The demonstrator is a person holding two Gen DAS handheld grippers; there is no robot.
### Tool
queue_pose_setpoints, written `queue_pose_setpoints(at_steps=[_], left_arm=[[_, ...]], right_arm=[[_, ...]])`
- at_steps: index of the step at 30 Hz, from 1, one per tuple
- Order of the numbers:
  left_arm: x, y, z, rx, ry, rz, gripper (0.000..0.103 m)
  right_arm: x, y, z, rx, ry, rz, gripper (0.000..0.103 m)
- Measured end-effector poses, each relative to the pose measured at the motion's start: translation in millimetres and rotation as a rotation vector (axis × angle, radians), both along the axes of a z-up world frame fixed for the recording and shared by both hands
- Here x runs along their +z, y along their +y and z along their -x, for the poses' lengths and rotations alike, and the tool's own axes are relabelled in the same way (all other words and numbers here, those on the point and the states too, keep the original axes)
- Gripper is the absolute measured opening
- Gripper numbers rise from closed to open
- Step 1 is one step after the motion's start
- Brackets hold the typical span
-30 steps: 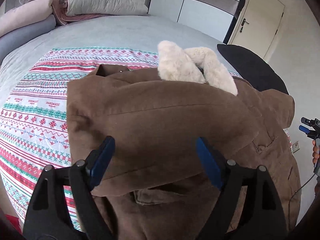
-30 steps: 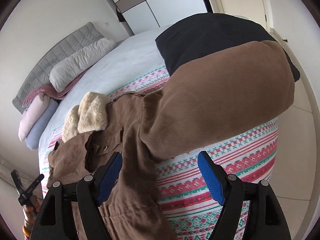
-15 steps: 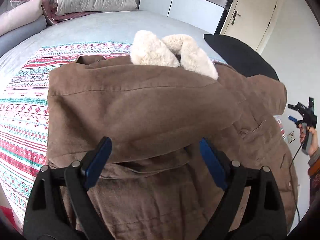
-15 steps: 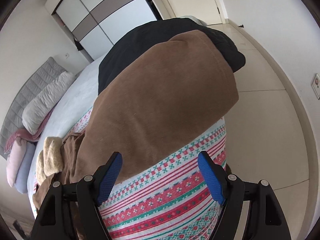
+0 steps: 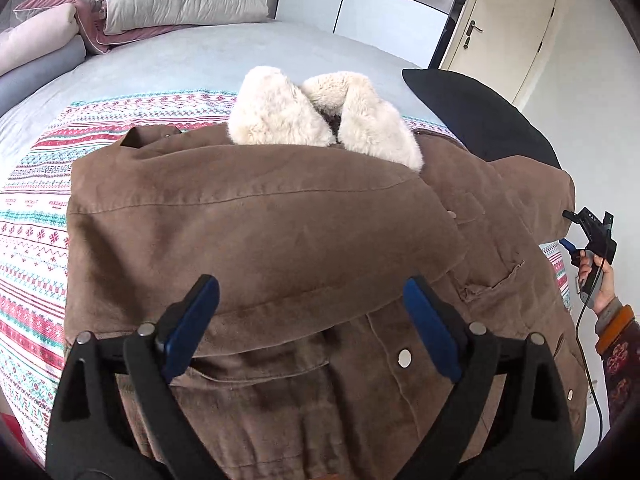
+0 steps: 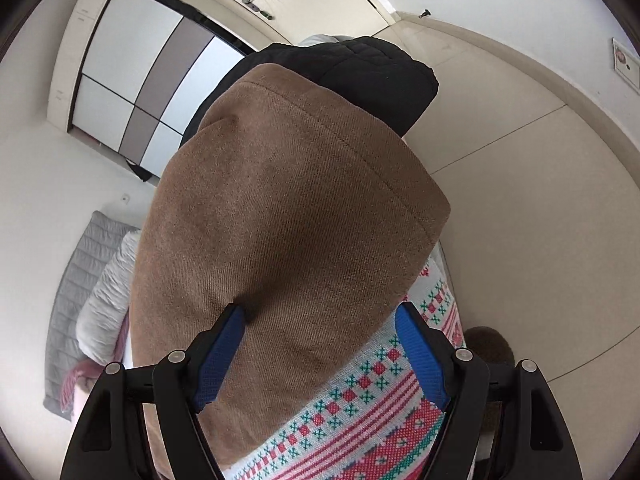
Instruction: Fold large clothes
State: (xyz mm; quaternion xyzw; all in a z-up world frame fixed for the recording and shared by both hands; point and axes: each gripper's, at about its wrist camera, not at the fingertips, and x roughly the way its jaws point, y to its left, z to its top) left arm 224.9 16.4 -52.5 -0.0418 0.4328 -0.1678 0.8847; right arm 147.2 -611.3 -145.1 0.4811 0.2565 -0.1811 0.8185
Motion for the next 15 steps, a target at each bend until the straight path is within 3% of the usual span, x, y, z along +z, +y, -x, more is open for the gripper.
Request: queue_pose_setpoints(at_steps=[2,4,5,8,11,15], left_arm=[[1.3,2.1,-6.6,0.032,0.010,0.016,0.093],[5.9,5.2,-16.7,0.063,0.020,0.038,0.093],[8.8,7.3,-22.6,0.083,0.026,0.047,0.093],[15.8,16.6,-39.7,0.154,0.025,0.074,0.093],[16.0,25.3,-46.8,0.217,-0.047,0.124,0.093],[-11.6,28.6,-56.4,0.206,-0.062,0.231,0.093]], right_arm=[[0.7,1.8,2.5,0.016,-0.052,-0.004,0.058],[9.9,6.3,7.5,0.001,-0.044,0.036,0.025],[17.6,9.9,8.4,0.008,-0.043,0.063,0.020],[46.5,24.9,11.6,0.032,-0.024,0.176,0.014],[86.4,51.7,15.9,0.058,-0.038,0.303,0.010],[151.4,102.2,21.0,0.109,-0.118,0.458,0.008]])
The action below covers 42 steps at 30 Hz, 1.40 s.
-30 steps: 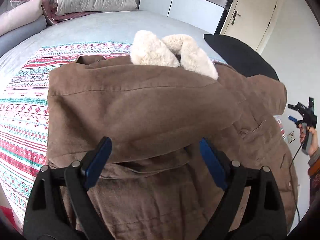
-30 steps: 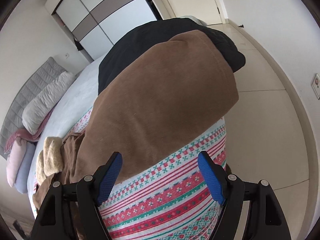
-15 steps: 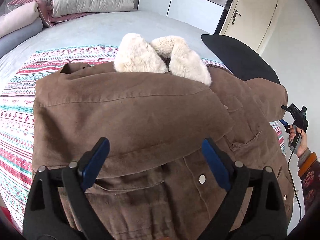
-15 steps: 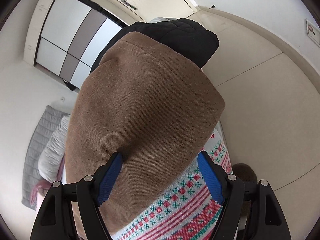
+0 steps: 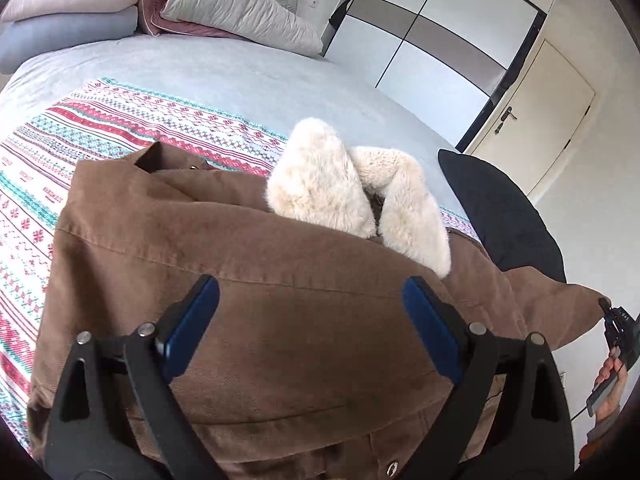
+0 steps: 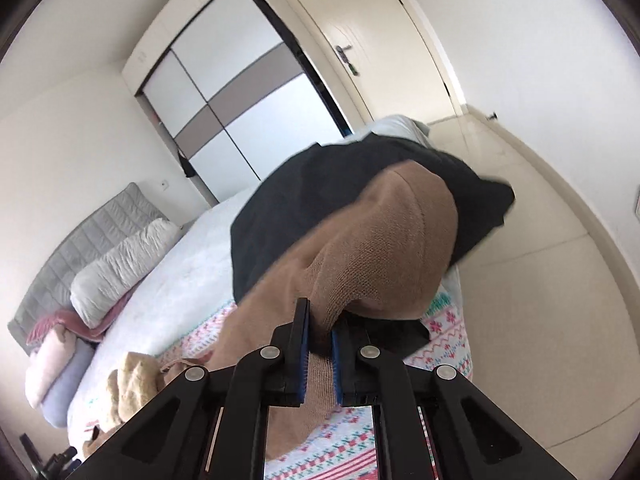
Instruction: Fold large clothes
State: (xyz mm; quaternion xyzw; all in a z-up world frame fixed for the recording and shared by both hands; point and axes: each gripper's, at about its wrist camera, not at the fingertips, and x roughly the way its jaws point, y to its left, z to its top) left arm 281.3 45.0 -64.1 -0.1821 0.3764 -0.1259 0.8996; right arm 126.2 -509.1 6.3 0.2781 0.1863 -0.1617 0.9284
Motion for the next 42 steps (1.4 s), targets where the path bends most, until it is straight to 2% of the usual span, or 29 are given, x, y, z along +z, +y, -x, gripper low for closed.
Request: queue_pose_setpoints(at_steps=[4,5,8,11,13,15,18,20,22,24,25,27,31,32,33,34,36,37,38,39,42], left_arm=[[-38.4,2.2,-2.7,-0.010,0.024,0.040,0.093],[-40.1,3.7,0.0,-0.015,0.005,0.051,0.093],[-29.5,1.8,3.6,-0.084,-0.021,0.055,0.093],[-13.8,4.7,15.7,-0.143,-0.117,0.034,0.093],[-6.9,13.1,24.4,-0.175,-0.173,0.062,0.093],[-4.4,28.3,27.7,-0.193,-0.209,0.154,0.093],[-10.7,55.8,20.8,-0.179,-0.191,0.353,0.093],[-21.4,70.5,13.5,-0.161,-0.148,0.478,0.093],[-32.1,81.6,7.1,-0.139,-0.111,0.569,0.093],[-39.3,87.6,2.2,-0.131,-0.086,0.637,0.093],[-40.7,87.5,1.0,-0.133,-0.078,0.654,0.093],[-39.0,80.5,-0.1,-0.141,-0.067,0.617,0.092],[-32.3,39.9,-0.1,-0.186,-0.013,0.340,0.082],[-31.9,26.4,0.6,-0.208,-0.004,0.263,0.075],[-32.4,13.5,1.2,-0.225,0.006,0.192,0.062],[-35.4,2.7,1.7,-0.229,0.019,0.126,0.056],[-39.8,-10.9,1.4,-0.194,0.043,0.015,0.042],[-40.5,-12.9,1.4,-0.182,0.047,-0.008,0.039],[-40.6,-13.2,1.6,-0.169,0.047,-0.016,0.030],[-39.9,-11.9,2.1,-0.159,0.048,-0.015,0.015],[-34.7,-3.6,7.9,-0.143,0.053,0.025,0.008]], right_arm=[[53.1,62.5,-13.2,0.126,-0.026,0.126,0.008],[63.5,80.9,-18.6,0.159,-0.023,0.161,0.008],[88.6,137.8,-37.9,0.266,-0.029,0.238,0.008],[100.7,202.2,-59.1,0.382,-0.032,0.293,0.008],[100.5,248.3,-75.3,0.469,-0.026,0.319,0.008],[93.0,294.3,-90.6,0.566,-0.016,0.319,0.008],[68.4,355.5,-111.3,0.744,0.013,0.283,0.012],[45.3,389.0,-126.1,0.905,0.079,0.230,0.019],[24.4,410.5,-129.8,1.034,0.122,0.176,0.033],[17.0,416.9,-126.6,1.060,0.100,0.166,0.037],[15.6,413.8,-125.7,1.040,0.085,0.174,0.045],[13.1,393.0,-126.4,0.941,0.059,0.183,0.056],[-2.6,310.3,-133.9,0.643,0.112,0.138,0.062],[-8.7,289.3,-134.6,0.571,0.129,0.124,0.062],[-18.1,269.5,-135.1,0.506,0.142,0.099,0.062],[-26.7,242.6,-135.6,0.444,0.155,0.071,0.062],[-48.2,207.5,-134.8,0.348,0.185,0.021,0.062],[-59.8,196.3,-137.4,0.318,0.213,0.005,0.062],[-70.8,187.2,-140.1,0.300,0.241,-0.012,0.062],[-82.3,180.4,-145.6,0.297,0.261,-0.038,0.062],[-107.8,158.8,-153.4,0.333,0.258,-0.205,0.062]])
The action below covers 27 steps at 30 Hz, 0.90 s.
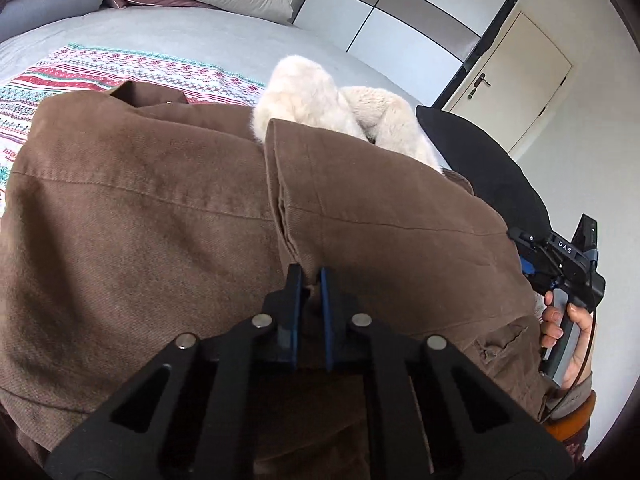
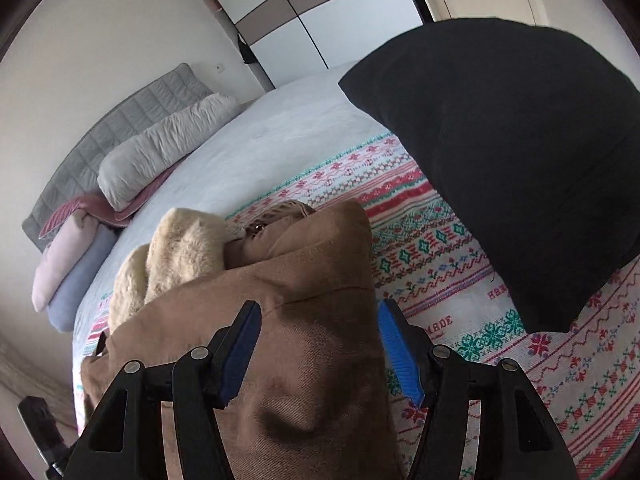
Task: Fold large clothes
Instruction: 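Press the folded jacket flat with the left gripper and release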
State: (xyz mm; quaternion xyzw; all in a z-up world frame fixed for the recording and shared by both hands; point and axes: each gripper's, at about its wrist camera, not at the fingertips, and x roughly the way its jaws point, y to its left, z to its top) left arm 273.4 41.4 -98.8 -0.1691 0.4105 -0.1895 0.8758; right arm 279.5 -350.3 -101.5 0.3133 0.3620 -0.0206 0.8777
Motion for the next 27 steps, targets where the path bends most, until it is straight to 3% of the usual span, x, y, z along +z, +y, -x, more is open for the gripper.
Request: queue_pose_setpoints(at_steps=[4,6,8,10,11,12,13,15,17,21,23,25,27], left_arm=[[28.1,19.3,26.1,0.016,-0.021,0.012,0.005],[34.1,15.8,31.6,-0.018,-0.024,-0.081,0.006],[19.5,12.6,27.4,-0.036,0.026,-0.156,0.006],[9.6,20.5,18.1,0.016,0.069,-0.159,0.014],[10.1,26.7,16.1,0.033,0.077,-0.127,0.024],[11.9,32.5,14.2,0.041,0.071,-0.077,0.042],[13.9,36.8,11.7,0.051,0.061,-0.032,0.049],[18.1,36.6,7.3,0.104,0.056,-0.040,0.053],[23.9,25.6,5.1,0.114,0.026,-0.071,0.053],[30.0,-1.3,11.9,0.056,-0.133,-0.073,0.055],[19.2,-18.9,10.3,0.033,-0.168,-0.158,0.056],[-1.3,-35.6,2.1,0.009,-0.121,-0.289,0.056],[-7.8,-40.5,-1.7,0.010,-0.101,-0.343,0.061]], right_arm=[[-4.4,-16.7,3.5,0.004,-0.062,-0.147,0.062],[-7.4,-19.9,2.3,0.004,-0.063,-0.171,0.062],[-14.9,-17.4,-3.8,0.010,-0.022,-0.171,0.062],[-23.3,-13.9,-9.1,0.007,0.027,-0.147,0.062],[-24.4,-12.0,-9.9,0.010,0.037,-0.140,0.062],[-24.7,-10.7,-10.3,0.018,0.037,-0.139,0.062],[-23.2,-9.8,-9.5,0.027,0.027,-0.140,0.062],[-16.1,-6.4,-5.6,0.039,-0.004,-0.125,0.062],[-4.4,-0.1,0.9,0.028,-0.037,-0.067,0.062],[28.0,28.7,14.6,0.060,-0.132,0.114,0.062],[42.5,52.5,20.5,0.103,-0.178,0.250,0.062],[47.3,78.0,21.6,0.184,-0.196,0.365,0.062],[39.6,97.7,14.8,0.251,-0.151,0.428,0.062]])
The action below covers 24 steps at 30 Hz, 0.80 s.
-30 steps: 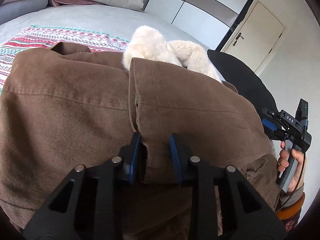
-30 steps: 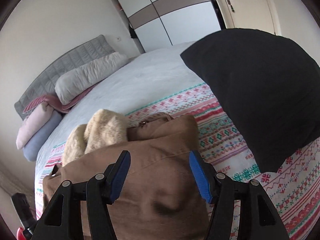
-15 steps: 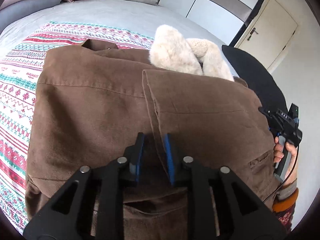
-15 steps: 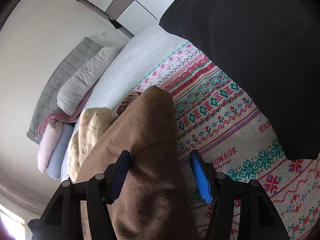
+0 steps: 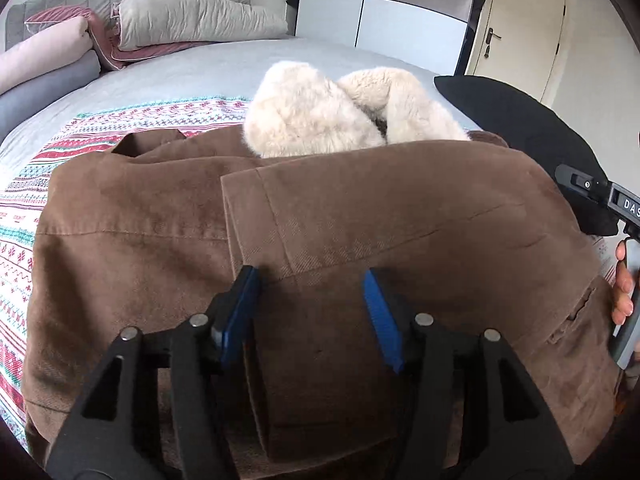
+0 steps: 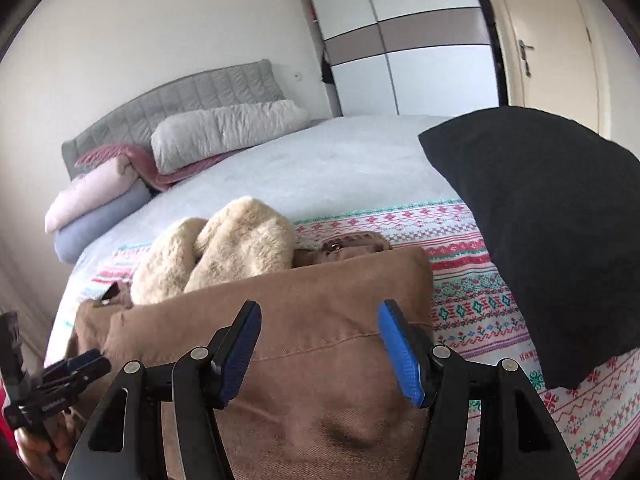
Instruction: Fold large clothes
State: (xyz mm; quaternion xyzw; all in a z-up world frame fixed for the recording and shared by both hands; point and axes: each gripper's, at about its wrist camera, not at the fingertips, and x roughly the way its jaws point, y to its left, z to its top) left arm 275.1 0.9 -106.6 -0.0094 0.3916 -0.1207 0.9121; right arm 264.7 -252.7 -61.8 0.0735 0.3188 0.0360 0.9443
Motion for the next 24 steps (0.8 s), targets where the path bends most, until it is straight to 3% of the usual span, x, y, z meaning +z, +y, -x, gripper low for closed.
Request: queue_pose_setpoints(at_steps=[2,4,7,10,14,18,22,24], left_arm=[[0.3,3.4,-0.2,0.003,0.004,0.013,0.062],[-0.1,7.5,0.9,-0.006,0.007,0.042,0.065],[0.0,9.4,1.4,-0.014,0.007,0.058,0.068],[-1.2,6.8,2.7,-0.035,0.013,0.066,0.087],[1.2,1.3,2.0,-0.064,0.035,0.064,0.096],[13.1,2.5,5.4,-0.038,0.112,0.039,0.097],[33.6,18.1,30.3,-0.042,0.146,0.115,0.097],[43.4,25.9,47.6,-0.035,0.159,0.129,0.097]], right_arm=[[-20.6,7.6,-14.1,-0.017,0.125,0.040,0.062],[-47.0,2.8,-27.3,-0.035,0.247,0.011,0.062],[-50.6,4.9,-24.7,-0.039,0.235,0.037,0.063],[-53.4,14.8,-21.6,-0.036,0.223,0.103,0.067],[-54.2,16.5,-19.6,-0.017,0.212,0.098,0.075],[-40.0,16.6,-12.5,-0.048,0.263,0.082,0.078],[-5.4,13.1,19.9,0.000,0.256,-0.051,0.081],[11.1,11.2,40.1,-0.009,0.256,-0.053,0.083]])
